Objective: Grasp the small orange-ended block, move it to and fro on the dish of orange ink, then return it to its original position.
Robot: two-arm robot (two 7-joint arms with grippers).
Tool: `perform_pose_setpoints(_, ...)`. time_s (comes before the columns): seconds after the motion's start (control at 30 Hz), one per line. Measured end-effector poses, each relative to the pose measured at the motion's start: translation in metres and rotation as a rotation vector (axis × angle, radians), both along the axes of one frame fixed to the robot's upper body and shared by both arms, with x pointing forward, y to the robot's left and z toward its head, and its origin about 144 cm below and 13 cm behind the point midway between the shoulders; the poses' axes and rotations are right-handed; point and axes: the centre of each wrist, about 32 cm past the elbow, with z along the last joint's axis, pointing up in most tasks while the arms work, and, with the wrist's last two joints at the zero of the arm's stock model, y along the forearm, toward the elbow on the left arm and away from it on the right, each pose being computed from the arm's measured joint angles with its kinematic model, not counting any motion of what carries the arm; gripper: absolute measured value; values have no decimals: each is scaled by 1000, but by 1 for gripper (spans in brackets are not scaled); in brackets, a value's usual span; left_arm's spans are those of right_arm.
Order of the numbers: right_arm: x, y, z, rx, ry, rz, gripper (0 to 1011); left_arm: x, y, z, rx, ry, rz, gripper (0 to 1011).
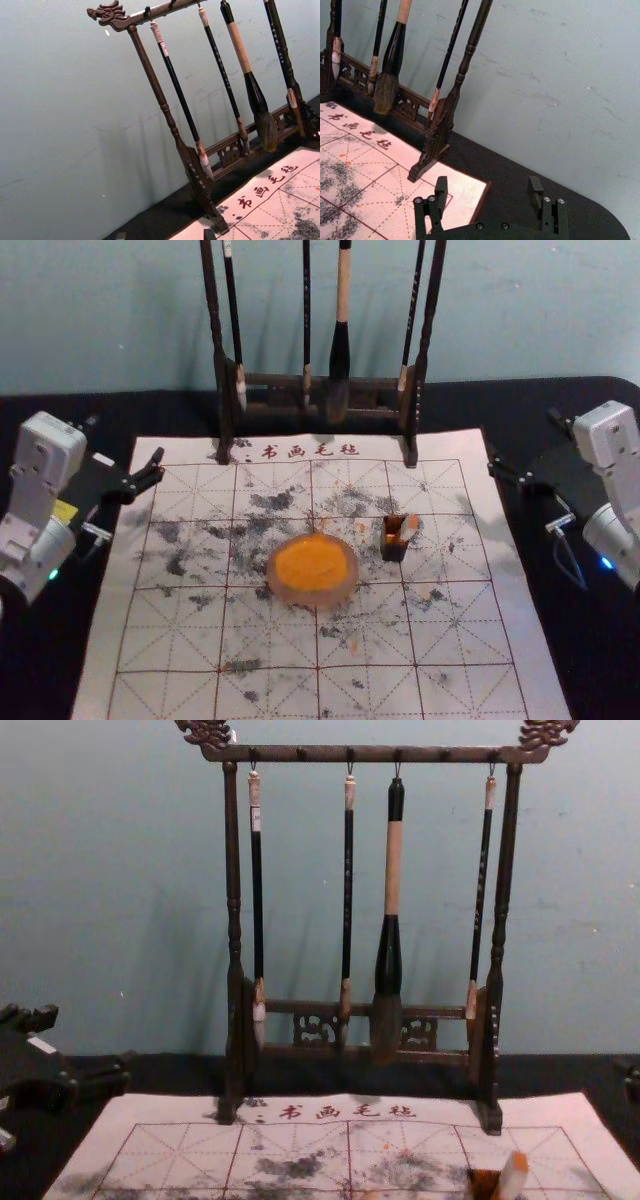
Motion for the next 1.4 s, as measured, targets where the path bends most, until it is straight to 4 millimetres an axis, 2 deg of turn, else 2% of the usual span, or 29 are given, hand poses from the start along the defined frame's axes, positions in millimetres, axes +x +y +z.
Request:
perform_pose_setpoints(0.27,-3,0,0,9,6,13,1000,0,0,0,0,0,0,1001)
perform_pose_setpoints(0.63,-35,10,-7,61,103,90,1002,0,0,0,0,0,0,1001)
perform_pose_setpoints(0.8,-52,19,-10,79,171,146,1000,0,0,0,0,0,0,1001)
perform_pose_setpoints(1.03,-67,37,-14,105,229,216,1000,0,0,0,0,0,0,1001)
perform_pose_setpoints(1.4,-69,70,-16,174,232,203,1000,0,0,0,0,0,0,1001)
